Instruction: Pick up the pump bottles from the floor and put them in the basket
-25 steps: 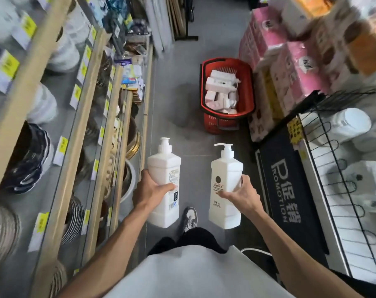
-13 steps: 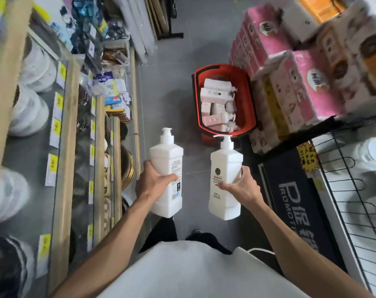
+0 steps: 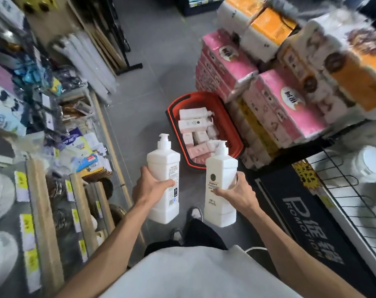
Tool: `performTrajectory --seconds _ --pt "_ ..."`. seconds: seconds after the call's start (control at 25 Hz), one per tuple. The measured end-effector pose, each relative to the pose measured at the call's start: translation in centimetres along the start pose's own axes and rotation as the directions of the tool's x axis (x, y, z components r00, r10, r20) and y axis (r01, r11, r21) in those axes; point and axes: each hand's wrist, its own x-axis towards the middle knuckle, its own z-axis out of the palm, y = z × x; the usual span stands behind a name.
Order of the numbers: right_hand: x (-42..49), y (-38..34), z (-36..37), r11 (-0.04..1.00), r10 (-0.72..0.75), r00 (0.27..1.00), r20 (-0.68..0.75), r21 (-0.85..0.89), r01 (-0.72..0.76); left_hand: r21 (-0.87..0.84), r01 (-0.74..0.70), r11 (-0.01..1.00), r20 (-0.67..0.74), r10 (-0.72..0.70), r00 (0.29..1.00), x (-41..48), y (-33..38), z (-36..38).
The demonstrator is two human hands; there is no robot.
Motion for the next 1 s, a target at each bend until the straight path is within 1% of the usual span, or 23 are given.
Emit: performTrajectory --seconds 0.16,0.28,0.48,0.64,0.84,1.0 --pt "4.1 -2.5 -1.5 0.999 0.035 0.999 -0.004 0.031 -0.035 0.037 -0.058 0.998 0.060 0.056 0.997 4.4 5.1 -0.2" --pt "8.0 -4.3 -3.3 0.997 0.054 0.998 -0.015 0.063 -0.053 0.056 -0.062 0.996 0.062 0.059 0.996 7.4 9.0 -0.1" --pt "13.8 -6.8 -5.2 0.986 0.099 0.994 -0.054 0.143 -0.091 0.083 -0.077 0.994 0.103 0.068 0.992 13.2 13.6 0.8" --pt "17.2 -8.7 -6.9 0.977 0.127 0.989 -0.080 0.183 -0.110 0.073 -0.126 0.989 0.160 0.113 0.980 17.7 17.7 2.0" --pt "18.9 -11.4 -7.2 0.935 0.271 0.954 -0.127 0.270 -0.230 0.062 -0.230 0.971 0.336 0.197 0.921 24.1 22.3 3.7" --pt "19.5 -14.1 -5.7 0.843 0.447 0.879 -0.168 0.408 -0.351 0.152 -0.335 0.930 0.506 0.218 0.834 30.1 25.6 4.5"
